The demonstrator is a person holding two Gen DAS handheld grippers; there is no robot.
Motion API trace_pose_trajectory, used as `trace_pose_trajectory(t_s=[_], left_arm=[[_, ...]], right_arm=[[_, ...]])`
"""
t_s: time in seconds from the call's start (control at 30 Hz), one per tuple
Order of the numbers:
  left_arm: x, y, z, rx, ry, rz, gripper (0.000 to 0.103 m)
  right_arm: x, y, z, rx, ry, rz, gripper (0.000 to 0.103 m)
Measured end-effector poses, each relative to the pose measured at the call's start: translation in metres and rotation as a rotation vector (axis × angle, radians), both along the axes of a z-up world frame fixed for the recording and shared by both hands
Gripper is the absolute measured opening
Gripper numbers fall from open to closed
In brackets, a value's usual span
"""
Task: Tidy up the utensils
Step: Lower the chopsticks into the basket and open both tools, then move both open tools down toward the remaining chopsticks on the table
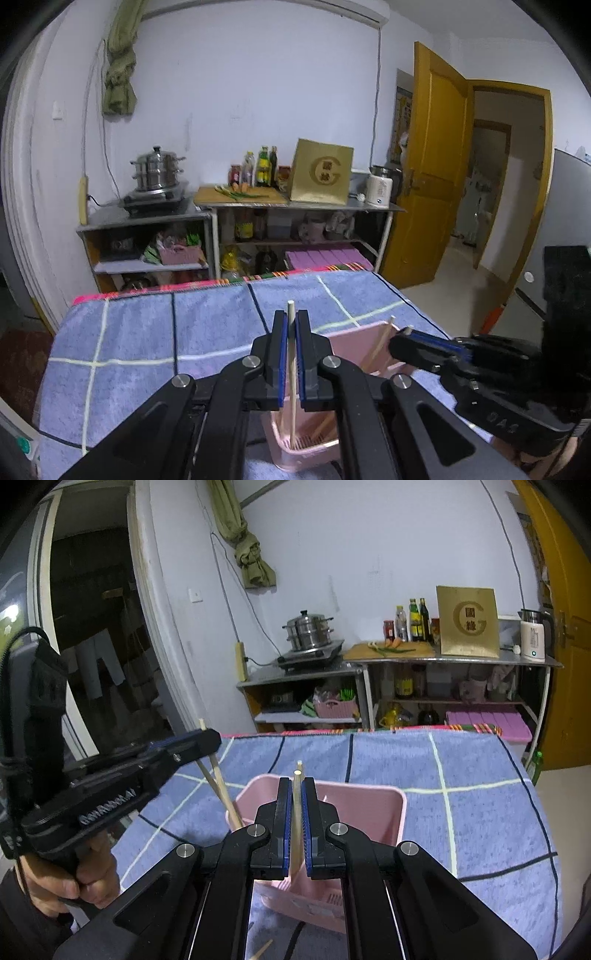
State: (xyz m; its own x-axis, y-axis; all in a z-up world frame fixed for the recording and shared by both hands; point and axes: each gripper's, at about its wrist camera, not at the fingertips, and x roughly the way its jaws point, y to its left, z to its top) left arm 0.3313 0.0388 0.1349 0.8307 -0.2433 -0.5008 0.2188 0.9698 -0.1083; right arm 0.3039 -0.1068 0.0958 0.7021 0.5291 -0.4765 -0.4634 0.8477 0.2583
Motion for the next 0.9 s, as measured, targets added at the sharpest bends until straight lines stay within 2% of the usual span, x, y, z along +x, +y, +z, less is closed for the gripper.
trace_pose_trajectory(t_s=[0.33,0.6,0.9], left_arm=[[-0.024,0.002,0.005,0.003,0.002,0.009,0.006],[-0.081,0.003,0.008,-0.012,-0.035,0.001,0.008],[-0.150,-0.002,-0.025,-0.035,-0.004,-0.019,0.009]], right_arm=[[-0.021,-0.017,0.009,0.012,-0.012,-0.013,0.013],[-0.072,-0.048,0.014,0.023,-0.031,-0.037,0.014],[-0.133,-0.072,-0.012,0.002,0.002,-0.061,0.014]])
